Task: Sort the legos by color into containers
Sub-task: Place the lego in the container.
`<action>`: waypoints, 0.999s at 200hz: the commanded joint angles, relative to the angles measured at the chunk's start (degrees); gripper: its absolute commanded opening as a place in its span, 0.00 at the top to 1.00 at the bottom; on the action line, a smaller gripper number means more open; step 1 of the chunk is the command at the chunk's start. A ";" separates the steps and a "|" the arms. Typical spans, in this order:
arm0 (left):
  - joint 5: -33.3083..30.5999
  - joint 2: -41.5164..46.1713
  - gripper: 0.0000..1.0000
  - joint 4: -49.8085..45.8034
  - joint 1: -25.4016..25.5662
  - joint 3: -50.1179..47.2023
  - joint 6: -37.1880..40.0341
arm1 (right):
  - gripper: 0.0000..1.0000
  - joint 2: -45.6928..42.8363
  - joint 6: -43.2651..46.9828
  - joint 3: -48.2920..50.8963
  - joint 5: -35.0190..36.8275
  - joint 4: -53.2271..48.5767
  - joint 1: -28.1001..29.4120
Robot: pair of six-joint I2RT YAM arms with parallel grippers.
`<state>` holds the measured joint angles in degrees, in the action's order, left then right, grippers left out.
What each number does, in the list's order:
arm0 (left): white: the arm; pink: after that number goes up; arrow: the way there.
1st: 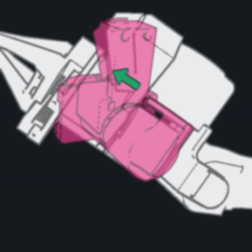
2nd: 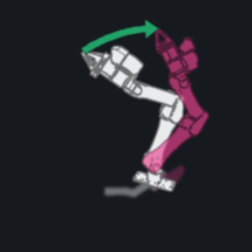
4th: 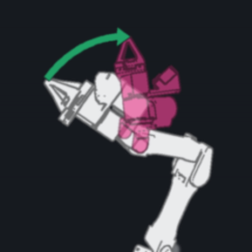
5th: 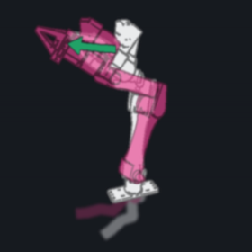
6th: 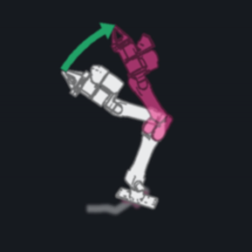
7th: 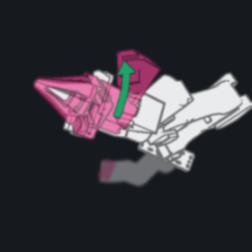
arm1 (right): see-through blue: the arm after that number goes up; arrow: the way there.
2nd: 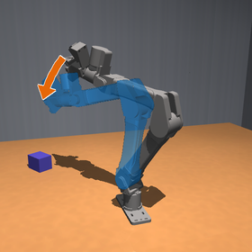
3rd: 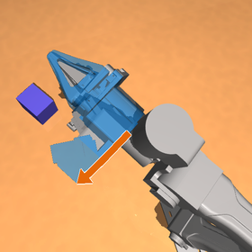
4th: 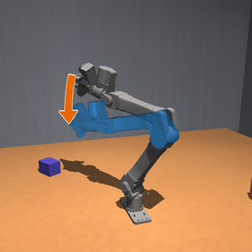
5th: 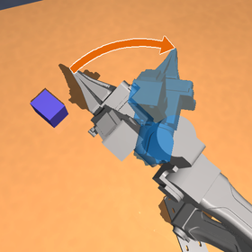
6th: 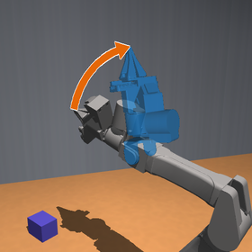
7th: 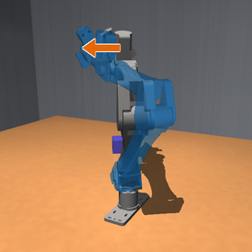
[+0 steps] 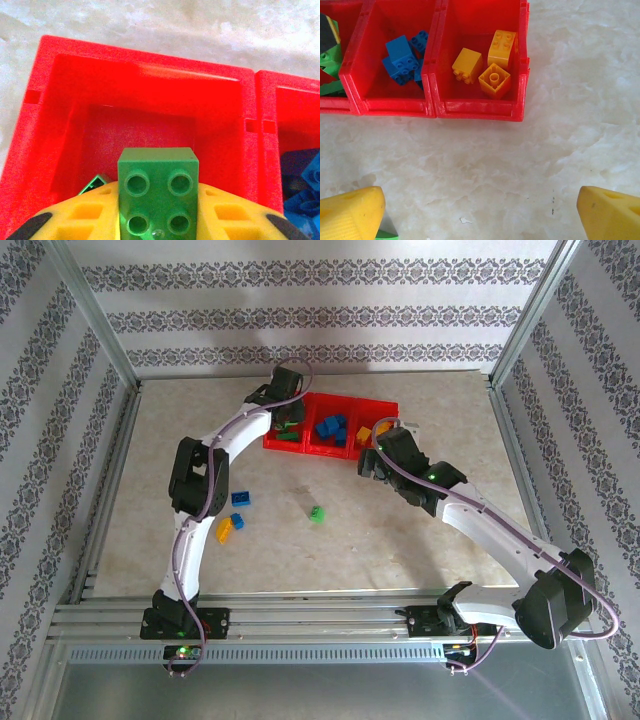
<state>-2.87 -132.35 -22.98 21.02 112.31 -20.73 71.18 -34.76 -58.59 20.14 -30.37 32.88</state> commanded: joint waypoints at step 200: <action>1.43 29.16 0.21 8.53 4.84 -30.25 1.28 | 0.02 -0.29 -2.28 1.49 1.04 -0.57 0.00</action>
<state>-1.69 -107.13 -16.23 24.16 87.02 -20.71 71.18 -35.73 -58.19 20.14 -30.37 32.88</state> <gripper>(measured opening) 0.761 0.983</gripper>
